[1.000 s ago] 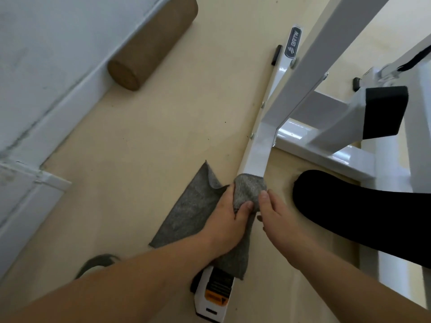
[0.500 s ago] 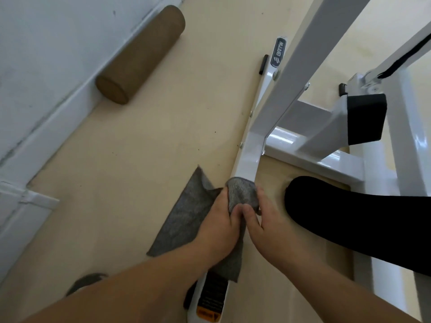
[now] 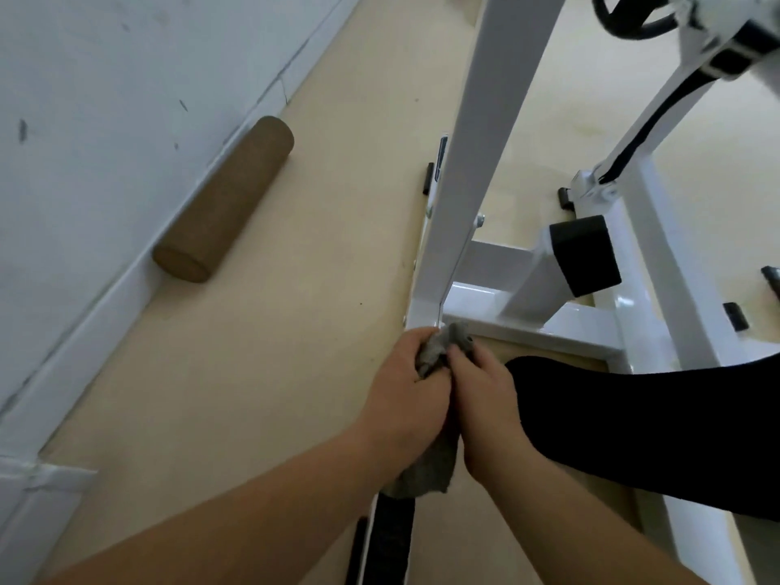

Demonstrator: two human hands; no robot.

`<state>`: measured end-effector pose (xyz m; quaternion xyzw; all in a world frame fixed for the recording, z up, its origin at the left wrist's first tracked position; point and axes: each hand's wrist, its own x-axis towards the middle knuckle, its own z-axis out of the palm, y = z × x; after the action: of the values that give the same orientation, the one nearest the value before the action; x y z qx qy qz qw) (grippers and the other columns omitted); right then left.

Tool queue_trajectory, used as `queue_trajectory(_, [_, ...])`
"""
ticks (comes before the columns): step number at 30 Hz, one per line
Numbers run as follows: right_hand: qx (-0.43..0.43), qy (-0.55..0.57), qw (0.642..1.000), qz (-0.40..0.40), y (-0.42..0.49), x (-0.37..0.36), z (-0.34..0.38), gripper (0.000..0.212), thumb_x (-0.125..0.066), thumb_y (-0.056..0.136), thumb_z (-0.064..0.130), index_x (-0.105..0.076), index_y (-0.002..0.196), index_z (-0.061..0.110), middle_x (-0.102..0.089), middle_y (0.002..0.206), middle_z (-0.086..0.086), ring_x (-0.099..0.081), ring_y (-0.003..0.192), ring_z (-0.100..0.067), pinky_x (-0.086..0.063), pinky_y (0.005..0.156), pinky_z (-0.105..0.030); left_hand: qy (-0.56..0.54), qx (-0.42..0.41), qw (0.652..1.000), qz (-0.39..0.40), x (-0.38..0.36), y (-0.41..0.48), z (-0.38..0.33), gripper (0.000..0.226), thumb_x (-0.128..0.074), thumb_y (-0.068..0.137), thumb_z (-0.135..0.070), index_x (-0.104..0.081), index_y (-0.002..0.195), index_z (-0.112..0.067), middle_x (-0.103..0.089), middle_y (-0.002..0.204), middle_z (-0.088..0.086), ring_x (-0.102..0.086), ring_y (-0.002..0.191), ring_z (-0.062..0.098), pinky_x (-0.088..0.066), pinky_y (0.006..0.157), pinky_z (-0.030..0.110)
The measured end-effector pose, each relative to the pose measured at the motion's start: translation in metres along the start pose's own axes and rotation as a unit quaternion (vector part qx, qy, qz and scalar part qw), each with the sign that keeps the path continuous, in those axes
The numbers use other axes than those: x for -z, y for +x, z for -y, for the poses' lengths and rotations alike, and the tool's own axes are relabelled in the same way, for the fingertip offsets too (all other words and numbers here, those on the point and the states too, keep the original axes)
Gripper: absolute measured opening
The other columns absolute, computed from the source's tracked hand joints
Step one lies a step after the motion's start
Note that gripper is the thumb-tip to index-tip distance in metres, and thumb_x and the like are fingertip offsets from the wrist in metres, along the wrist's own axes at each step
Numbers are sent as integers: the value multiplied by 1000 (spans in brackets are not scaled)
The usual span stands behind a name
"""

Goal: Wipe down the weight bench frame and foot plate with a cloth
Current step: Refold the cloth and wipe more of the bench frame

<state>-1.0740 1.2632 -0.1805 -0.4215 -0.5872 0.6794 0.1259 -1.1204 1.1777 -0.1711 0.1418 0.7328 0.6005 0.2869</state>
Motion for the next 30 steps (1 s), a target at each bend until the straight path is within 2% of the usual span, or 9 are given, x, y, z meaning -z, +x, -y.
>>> queue_trajectory(2, [26,-76,994,-75,6,11,3,11,-52,105,24,-62,103,27,-69,96,-4,-68,87,-20,-57,73,-36,26,-16,1000,-8,2,4,7,39,-64,97,-12,-55,116,-45,-66,105,-17,-65,93,-8,-52,73,10])
queue_trajectory(4, [85,-183,971,-127,10,25,3,7,-49,106,32,-52,102,37,-61,95,5,-62,86,-13,-54,74,-36,100,-40,994,-27,5,7,20,41,-65,98,-25,-52,133,-43,-61,125,-19,-61,110,-2,-53,93,19])
queue_trajectory(7, [127,-271,947,-120,16,36,-6,9,-52,104,39,-48,99,47,-59,95,16,-61,87,-8,-54,74,-33,263,-29,964,30,5,14,48,59,-48,106,-39,-28,160,-27,-34,161,-10,-32,148,12,-27,123,32])
queue_trajectory(10, [108,-262,955,-82,21,30,-17,5,-59,102,35,-60,104,39,-66,93,17,-62,90,-2,-48,73,-19,263,5,960,100,1,19,81,67,-37,110,-35,-2,165,-18,9,169,-14,5,157,6,0,125,21])
queue_trajectory(12, [71,-197,977,-50,23,24,-23,10,-59,102,31,-69,99,31,-72,87,10,-66,86,-3,-51,70,-16,227,-17,969,98,0,19,103,64,-37,111,-27,-2,164,-20,20,161,-26,13,153,-5,4,121,12])
queue_trajectory(18, [-101,-135,983,76,35,5,-41,31,-34,110,43,-57,131,41,-63,109,19,-58,93,5,-46,54,-6,113,43,993,17,9,20,125,63,-48,108,-32,-15,162,-36,-18,159,-23,-18,147,-6,-7,112,0])
queue_trajectory(22, [-123,-190,972,60,75,-12,-37,56,-32,105,59,-32,156,38,-57,139,2,-60,112,-17,-54,86,-33,97,67,991,65,15,24,124,66,-50,106,-37,-14,161,-42,-30,159,-21,-36,142,-1,-31,119,22])
queue_trajectory(26, [-165,-130,977,29,102,-29,-32,57,-39,103,59,-32,153,33,-60,133,-6,-63,107,-27,-54,79,-38,111,74,988,81,22,27,120,71,-53,105,-43,-11,162,-44,-24,166,-18,-33,147,4,-30,122,28])
queue_trajectory(30, [-96,-162,982,-14,68,-34,-58,49,-43,106,41,-33,153,35,-50,146,-4,-50,132,-28,-40,106,-37,212,37,975,49,38,16,123,79,-57,102,-44,-11,165,-30,-6,170,-16,-7,154,-2,-7,121,15])
